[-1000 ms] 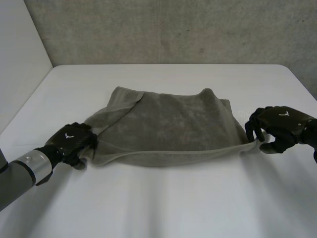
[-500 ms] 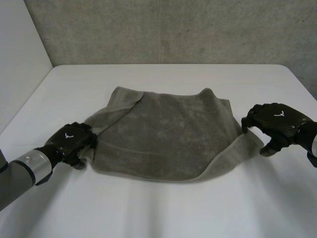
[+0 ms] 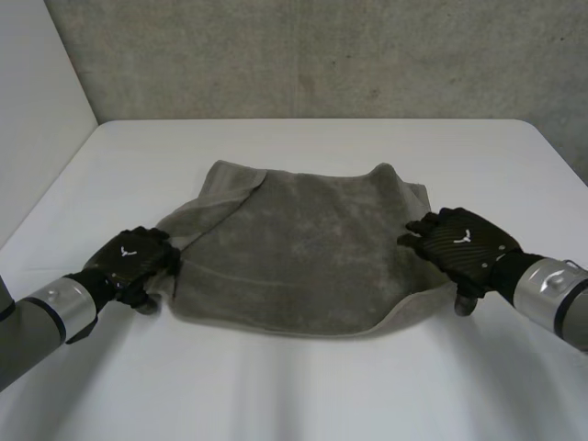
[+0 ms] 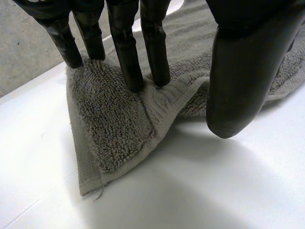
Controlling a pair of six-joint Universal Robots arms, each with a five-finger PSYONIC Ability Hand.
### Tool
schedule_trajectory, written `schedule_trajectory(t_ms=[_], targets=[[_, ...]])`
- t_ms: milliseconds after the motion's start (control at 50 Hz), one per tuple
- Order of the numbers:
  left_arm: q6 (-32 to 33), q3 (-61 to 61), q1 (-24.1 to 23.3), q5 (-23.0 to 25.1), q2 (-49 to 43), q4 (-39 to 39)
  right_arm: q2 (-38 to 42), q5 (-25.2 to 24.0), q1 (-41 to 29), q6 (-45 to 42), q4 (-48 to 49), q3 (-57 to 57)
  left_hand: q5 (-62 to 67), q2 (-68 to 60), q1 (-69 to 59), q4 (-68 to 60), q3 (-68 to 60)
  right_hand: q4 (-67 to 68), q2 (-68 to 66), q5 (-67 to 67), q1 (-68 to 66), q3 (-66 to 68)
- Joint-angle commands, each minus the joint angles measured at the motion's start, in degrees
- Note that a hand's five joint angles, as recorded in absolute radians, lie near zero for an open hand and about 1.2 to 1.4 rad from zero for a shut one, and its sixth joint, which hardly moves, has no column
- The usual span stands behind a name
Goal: Fold the towel.
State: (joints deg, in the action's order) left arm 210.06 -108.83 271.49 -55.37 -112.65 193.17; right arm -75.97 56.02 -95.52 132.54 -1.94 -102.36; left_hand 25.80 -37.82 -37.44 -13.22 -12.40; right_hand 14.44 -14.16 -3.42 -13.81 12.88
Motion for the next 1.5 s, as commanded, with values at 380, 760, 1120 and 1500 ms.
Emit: schedule_trajectory(t_ms=[380,760,1120,1500], targets=[[0.0,0.02,0.18,0.0,0.06,-0.07,4.51,10.69,-1.77,-10.02,6.16,0.67,-0.7,2.71,2.33,3.22,2.4,-4.44,-65.84,-66.58,-66.19,-2.88],[-0.18,0.11,0.44,0.0,-0.11,0.02,3.37,6.57,-0.99,1.48,-1.05,2.16,-23.57,25.58,25.2,3.22,2.4,-4.44,-65.84,-66.58,-66.19,-2.88],[-3.95,2.04,-0.17,-0.09,-1.26,0.81,3.54,2.34,1.57,5.63,-2.55,2.51,-23.24,25.25,24.87,3.22,2.4,-4.44,-65.84,-66.58,-66.19,-2.88],[-4.04,3.97,-1.32,0.0,-5.04,3.27,3.54,2.08,1.48,5.36,-2.55,1.81,-9.34,11.36,10.98,3.22,2.4,-4.44,-65.84,-66.58,-66.19,-2.88]])
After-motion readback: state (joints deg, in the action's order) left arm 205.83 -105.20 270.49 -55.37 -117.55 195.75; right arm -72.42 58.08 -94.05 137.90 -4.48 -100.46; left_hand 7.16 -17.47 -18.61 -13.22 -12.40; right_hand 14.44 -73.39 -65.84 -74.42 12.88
